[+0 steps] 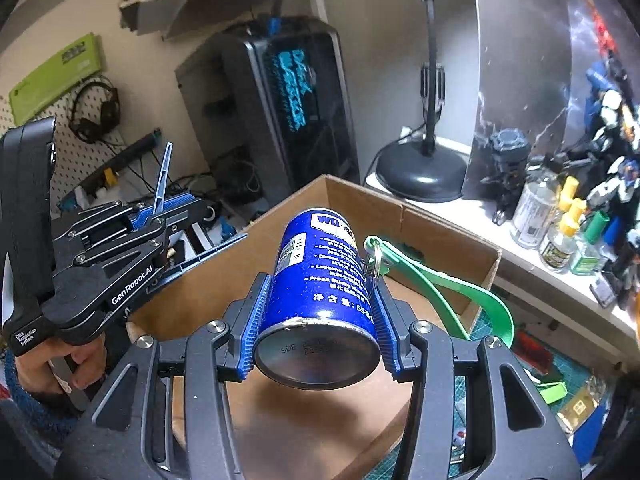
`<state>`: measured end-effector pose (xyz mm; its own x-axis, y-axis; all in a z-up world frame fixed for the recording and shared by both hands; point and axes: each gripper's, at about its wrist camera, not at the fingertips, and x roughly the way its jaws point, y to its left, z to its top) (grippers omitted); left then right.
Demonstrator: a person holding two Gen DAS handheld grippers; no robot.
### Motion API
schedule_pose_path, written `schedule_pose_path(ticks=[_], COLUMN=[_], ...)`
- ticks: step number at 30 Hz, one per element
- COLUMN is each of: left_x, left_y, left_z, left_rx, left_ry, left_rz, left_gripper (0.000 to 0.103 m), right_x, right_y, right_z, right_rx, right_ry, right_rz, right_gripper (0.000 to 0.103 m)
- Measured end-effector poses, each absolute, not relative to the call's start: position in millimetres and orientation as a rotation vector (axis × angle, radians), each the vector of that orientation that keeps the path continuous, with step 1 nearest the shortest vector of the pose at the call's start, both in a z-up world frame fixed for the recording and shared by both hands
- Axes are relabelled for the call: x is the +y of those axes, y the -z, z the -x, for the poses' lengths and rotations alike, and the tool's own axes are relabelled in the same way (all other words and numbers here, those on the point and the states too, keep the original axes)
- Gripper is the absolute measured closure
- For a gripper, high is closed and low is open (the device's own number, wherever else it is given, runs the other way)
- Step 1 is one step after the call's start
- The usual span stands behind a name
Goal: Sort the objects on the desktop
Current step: 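Carry the stand with left tool while right tool carries the can over the cardboard box, then open left tool dropping the stand while right tool releases the can into the box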
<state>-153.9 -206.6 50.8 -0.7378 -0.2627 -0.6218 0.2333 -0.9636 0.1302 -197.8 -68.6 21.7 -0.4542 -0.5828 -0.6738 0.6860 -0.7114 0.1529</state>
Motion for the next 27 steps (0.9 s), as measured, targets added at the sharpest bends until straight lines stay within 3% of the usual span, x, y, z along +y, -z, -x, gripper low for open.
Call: schedule_pose_path(ticks=[6, 14, 27], left_x=[-206.8, -201.8, -209.0], left_y=[-24.8, 24.3, 85.2], left_z=[194.5, 249.1, 271.7], left_rx=[-0.104, -0.082, -0.013], left_ry=[2.667, 2.584, 2.429], left_rz=[-1.180, -1.560, -1.852], left_gripper=[0.093, 0.093, 0.093], right_x=[-81.2, -106.5, -125.5], right_y=[7.3, 50.4, 103.0], right_z=[241.8, 283.2, 311.2], right_rx=[0.145, 0.265, 0.456], right_ry=[2.121, 2.069, 1.956], right_rz=[-1.055, -1.244, -1.517], right_gripper=[0.058, 0.058, 0.057])
